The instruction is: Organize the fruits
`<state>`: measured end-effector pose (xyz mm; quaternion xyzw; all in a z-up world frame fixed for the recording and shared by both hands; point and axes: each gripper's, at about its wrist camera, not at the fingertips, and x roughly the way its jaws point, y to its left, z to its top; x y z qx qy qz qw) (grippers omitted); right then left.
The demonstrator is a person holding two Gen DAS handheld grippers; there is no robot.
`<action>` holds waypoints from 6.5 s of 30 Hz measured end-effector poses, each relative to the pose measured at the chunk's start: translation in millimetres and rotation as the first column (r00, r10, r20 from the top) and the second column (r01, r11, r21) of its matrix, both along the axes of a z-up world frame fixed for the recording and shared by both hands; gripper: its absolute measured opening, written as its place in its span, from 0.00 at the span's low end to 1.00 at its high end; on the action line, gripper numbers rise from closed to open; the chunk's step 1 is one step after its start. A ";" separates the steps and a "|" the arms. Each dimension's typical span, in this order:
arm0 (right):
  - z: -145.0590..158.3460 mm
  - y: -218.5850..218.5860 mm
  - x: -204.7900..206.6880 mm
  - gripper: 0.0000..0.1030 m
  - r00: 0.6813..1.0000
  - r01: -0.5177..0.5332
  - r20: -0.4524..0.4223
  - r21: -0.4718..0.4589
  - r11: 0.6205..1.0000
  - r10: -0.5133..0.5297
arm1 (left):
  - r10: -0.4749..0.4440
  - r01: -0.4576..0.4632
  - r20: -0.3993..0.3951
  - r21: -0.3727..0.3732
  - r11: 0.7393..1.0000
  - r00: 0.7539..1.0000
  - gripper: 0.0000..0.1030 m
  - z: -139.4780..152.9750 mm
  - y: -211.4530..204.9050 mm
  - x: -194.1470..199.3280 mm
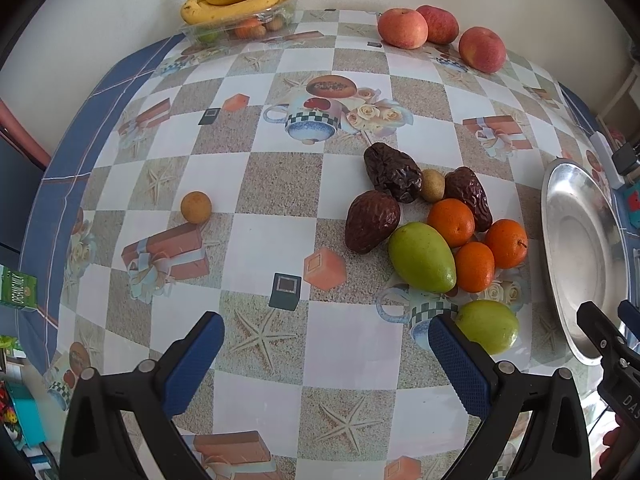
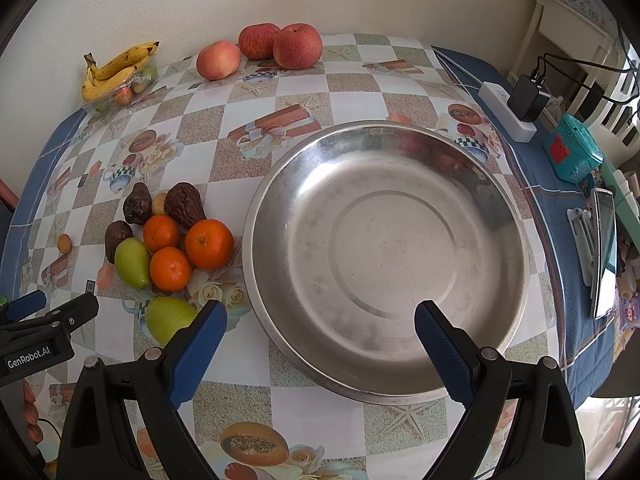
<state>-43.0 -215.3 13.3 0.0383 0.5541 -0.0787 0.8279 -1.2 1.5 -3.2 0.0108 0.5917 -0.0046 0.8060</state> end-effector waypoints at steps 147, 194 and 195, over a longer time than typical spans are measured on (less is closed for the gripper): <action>-9.4 -102.6 54.0 0.49 0.960 0.281 -0.023 0.111 0.953 -0.280 | -0.285 0.252 -0.020 -0.411 0.876 0.958 0.42 0.6 -169.4 35.3; 7.4 -8.9 53.8 0.83 0.996 -0.048 0.078 0.105 0.993 0.040 | 0.203 -0.202 -0.001 -0.126 0.971 0.979 1.00 4.5 6.9 58.6; 6.8 -6.2 53.9 0.85 0.995 -0.058 0.082 0.104 0.993 0.050 | 0.203 -0.201 0.000 -0.125 0.972 0.979 1.00 4.4 7.2 58.7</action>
